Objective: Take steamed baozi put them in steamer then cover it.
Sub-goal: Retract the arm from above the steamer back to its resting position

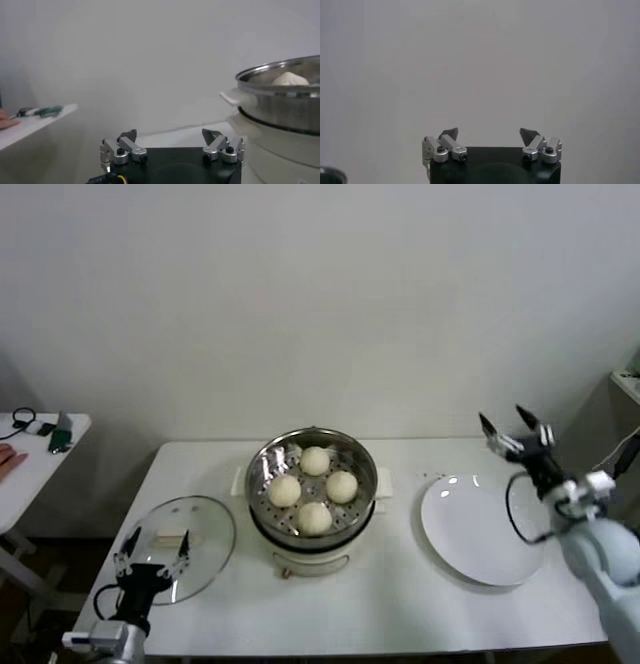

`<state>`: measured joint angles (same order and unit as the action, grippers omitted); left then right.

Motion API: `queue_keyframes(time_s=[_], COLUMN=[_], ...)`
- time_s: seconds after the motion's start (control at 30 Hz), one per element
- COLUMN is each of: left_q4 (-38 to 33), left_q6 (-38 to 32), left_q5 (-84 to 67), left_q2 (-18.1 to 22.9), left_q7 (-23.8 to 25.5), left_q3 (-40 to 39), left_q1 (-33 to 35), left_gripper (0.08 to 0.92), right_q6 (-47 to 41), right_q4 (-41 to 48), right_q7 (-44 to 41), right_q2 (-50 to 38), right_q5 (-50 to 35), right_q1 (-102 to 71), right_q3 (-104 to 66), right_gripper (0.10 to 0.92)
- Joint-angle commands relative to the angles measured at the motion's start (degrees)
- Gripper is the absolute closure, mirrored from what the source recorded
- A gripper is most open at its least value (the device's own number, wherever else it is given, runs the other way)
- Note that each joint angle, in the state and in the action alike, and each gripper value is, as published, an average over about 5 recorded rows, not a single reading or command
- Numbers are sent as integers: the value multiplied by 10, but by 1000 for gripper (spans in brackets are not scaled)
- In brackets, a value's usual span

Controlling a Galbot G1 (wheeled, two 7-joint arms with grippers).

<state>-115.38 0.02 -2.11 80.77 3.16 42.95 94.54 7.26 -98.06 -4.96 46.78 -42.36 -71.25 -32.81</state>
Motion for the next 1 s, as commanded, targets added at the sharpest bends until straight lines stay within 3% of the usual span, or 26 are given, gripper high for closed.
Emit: queue_keyframes(time_s=[0.03,0.3,0.43,0.57,0.77,1.0], left_q4=[1,7,29,72,148,202], left_q6=[-23,-53,-105,-144,-128,-100], left_q5=[52,91,245,462,667,734], left_q2=[-8,-24,-32,-31,-34,-34], left_q7=[-5,0,-13,-70,-188,-222], left_q3=[-5,-1,14,24,18,18], left_q1=[-12,-12,-14,-25,-35,-53], left_gripper=[177,177,177,177,177,177], right_q6=[136,148,145,136,103,73], right_q4=[-25,-50,-59,-57,-52,-50], right_q7=[24,7,-1,-5,4,8], right_q2=[134,144,144,145,149,142], right_q5=[36,9,11,28,63,69], right_q1=[-287,-301,-299,-289,-264,-250], right_q3=[-116,-86,-70,-50,-23,-12], right_gripper=[203,203,203,203,203,203])
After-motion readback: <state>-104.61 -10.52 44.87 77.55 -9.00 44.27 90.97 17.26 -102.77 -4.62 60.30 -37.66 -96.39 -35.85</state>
